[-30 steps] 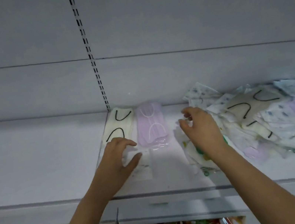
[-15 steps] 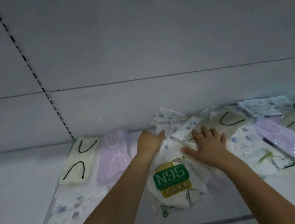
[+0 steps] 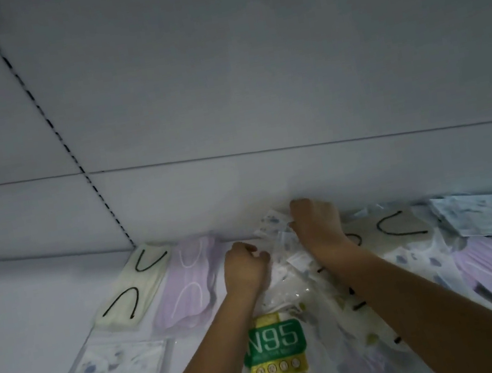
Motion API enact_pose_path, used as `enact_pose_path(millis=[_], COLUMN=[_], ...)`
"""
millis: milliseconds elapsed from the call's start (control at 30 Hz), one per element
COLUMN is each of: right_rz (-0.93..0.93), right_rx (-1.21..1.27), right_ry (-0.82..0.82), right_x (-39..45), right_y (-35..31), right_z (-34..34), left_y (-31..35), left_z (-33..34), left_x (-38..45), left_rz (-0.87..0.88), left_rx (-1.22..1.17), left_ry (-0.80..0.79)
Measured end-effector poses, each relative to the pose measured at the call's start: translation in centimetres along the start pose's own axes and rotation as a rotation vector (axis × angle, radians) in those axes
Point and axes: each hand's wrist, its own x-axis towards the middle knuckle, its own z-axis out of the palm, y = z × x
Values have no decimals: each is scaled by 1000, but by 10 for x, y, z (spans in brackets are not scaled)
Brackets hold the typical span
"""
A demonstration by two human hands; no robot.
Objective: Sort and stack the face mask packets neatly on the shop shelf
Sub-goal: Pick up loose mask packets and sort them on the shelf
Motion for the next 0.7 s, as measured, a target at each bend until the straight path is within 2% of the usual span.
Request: enact_pose_path(millis=[100,167,300,367,500,567,633,700], right_rz=[-72,-119,-147,-95,7,55,80,42], right_rx=[7,47,330,478,878,1108,1296,1264], right_ry=[-3,5,237,370,464,406,257,79], right_x=[4,6,7,0,-18,-28,-35,-41], right_y=[3,5,15,21,32,34,32,23], right_z=[7,6,-14,-32,-69,-80,-83,-80], left_y=[9,12,9,4,2,1,-3,-7], left_z=[12,20,10,-2,-35,-53,-64,-72], left_x=[-2,-2,-4,-4,-3,-10,-20,-34], left_rz=[20,78,108,87,98,128,124,66], left_rx=[29,44,-57,-140,-263,-397,-535,-699], left_ry=[-142,-144,-15,64,287,338,307,209])
